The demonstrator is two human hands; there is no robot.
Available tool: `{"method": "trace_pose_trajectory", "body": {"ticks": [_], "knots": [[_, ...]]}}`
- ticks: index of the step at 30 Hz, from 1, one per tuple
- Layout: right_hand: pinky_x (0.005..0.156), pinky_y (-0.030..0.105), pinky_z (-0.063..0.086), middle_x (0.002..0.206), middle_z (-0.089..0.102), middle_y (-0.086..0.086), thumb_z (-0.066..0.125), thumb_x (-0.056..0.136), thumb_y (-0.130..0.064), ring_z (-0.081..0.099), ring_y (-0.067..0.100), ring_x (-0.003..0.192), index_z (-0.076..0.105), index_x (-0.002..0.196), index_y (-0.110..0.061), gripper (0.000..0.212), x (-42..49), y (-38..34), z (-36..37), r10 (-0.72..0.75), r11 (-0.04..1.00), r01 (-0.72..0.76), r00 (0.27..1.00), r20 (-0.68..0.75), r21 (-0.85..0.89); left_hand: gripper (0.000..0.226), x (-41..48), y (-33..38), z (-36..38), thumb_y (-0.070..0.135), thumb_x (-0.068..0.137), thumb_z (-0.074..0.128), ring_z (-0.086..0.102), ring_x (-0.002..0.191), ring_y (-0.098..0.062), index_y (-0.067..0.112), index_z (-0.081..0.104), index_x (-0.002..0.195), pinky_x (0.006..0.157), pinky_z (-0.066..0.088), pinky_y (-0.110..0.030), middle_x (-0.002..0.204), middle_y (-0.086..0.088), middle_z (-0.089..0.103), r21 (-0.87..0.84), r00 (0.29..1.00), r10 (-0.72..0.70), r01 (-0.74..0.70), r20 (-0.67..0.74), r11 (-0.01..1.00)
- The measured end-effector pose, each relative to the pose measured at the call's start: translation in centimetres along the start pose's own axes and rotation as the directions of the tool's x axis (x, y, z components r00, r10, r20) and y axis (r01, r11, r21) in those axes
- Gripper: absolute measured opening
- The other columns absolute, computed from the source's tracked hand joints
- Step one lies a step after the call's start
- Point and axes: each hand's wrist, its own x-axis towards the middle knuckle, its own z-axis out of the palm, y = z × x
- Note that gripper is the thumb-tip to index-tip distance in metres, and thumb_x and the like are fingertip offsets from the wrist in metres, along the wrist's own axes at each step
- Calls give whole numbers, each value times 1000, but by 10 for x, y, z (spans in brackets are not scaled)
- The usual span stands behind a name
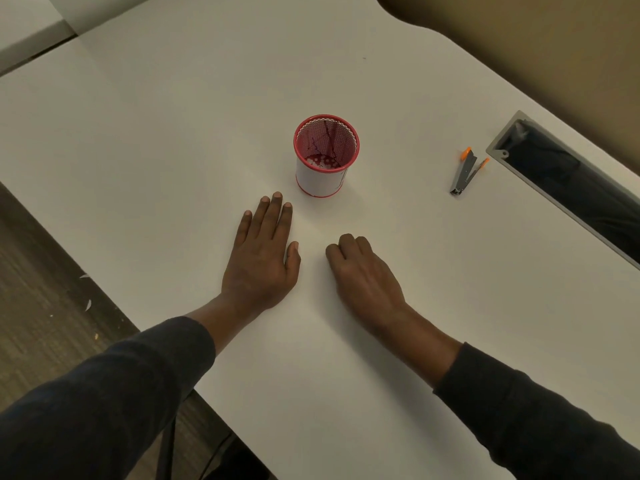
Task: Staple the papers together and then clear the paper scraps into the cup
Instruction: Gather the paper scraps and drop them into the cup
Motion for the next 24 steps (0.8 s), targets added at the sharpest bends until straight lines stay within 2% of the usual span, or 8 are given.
{"method": "trace_pose_trajectory", "body": {"ticks": [8, 12, 14, 16, 18, 20, 22, 24], "knots": [[50, 27, 20, 72, 53, 10, 67, 56, 16, 46, 24, 59, 58, 76, -4, 30, 2, 5, 5, -14, 1000, 14, 1000, 9, 9, 65, -1, 1, -2, 32, 100, 35, 13, 157, -27, 7, 25, 159, 126, 19, -50, 168, -13, 18, 1, 1000, 5, -5, -5, 1000], [50, 31, 38, 79, 56, 7, 64, 77, 5, 52, 24, 70, 62, 86, -6, 14, 0, 12, 8, 145, 955, -148, 989, 34, 256, 65, -1, 1, -2, 32, 100, 36, 12, 157, -27, 7, 26, 159, 126, 19, -50, 168, -13, 18, -3, 1000, -1, 1, 1, 1000], [65, 24, 46, 85, 62, -1, 60, 87, -6, 57, 16, 77, 67, 92, -13, 11, 3, 17, 0, 331, 805, -340, 938, 108, 486, 65, -1, 1, -2, 33, 100, 33, 10, 158, -26, 8, 23, 159, 127, 17, -49, 169, -12, 15, 0, 1000, -5, 5, 14, 1000], [67, 14, 47, 84, 69, -9, 63, 89, -13, 62, 6, 76, 71, 91, -20, 10, 9, 24, -13, 504, 538, -521, 829, 242, 663, 66, -1, 2, -2, 34, 100, 31, 8, 158, -25, 8, 21, 160, 127, 15, -48, 170, -11, 13, -2, 1000, -8, 8, 23, 1000], [62, 17, 49, 78, 72, -5, 68, 89, -16, 65, 6, 69, 73, 88, -20, 6, 19, 32, -26, 568, 239, -584, 732, 376, 775, 66, -1, 2, -3, 35, 100, 31, 8, 158, -25, 8, 22, 160, 128, 15, -48, 170, -11, 13, -11, 1000, -12, 12, 25, 1000], [67, 22, 53, 76, 73, 2, 69, 89, -13, 66, 12, 69, 74, 89, -15, 4, 35, 38, -41, 557, 47, -546, 709, 432, 836, 66, 0, 2, -4, 35, 100, 31, 8, 158, -25, 9, 22, 160, 127, 15, -48, 169, -11, 14, -12, 999, -15, 16, 28, 1000], [73, 25, 56, 78, 72, 5, 69, 88, -10, 66, 15, 70, 74, 91, -10, 5, 56, 44, -54, 546, -15, -482, 730, 411, 876, 66, 0, 2, -4, 35, 100, 30, 8, 158, -25, 9, 22, 160, 127, 15, -48, 170, -11, 14, -5, 999, -16, 16, 31, 1000], [74, 27, 57, 76, 72, 3, 70, 88, -11, 65, 14, 68, 74, 90, -11, 4, 79, 47, -64, 544, 35, -432, 765, 345, 901, 66, 0, 2, -4, 36, 100, 29, 9, 158, -25, 9, 23, 160, 127, 16, -49, 169, -11, 14, -6, 1000, -13, 14, 28, 1000]]}}
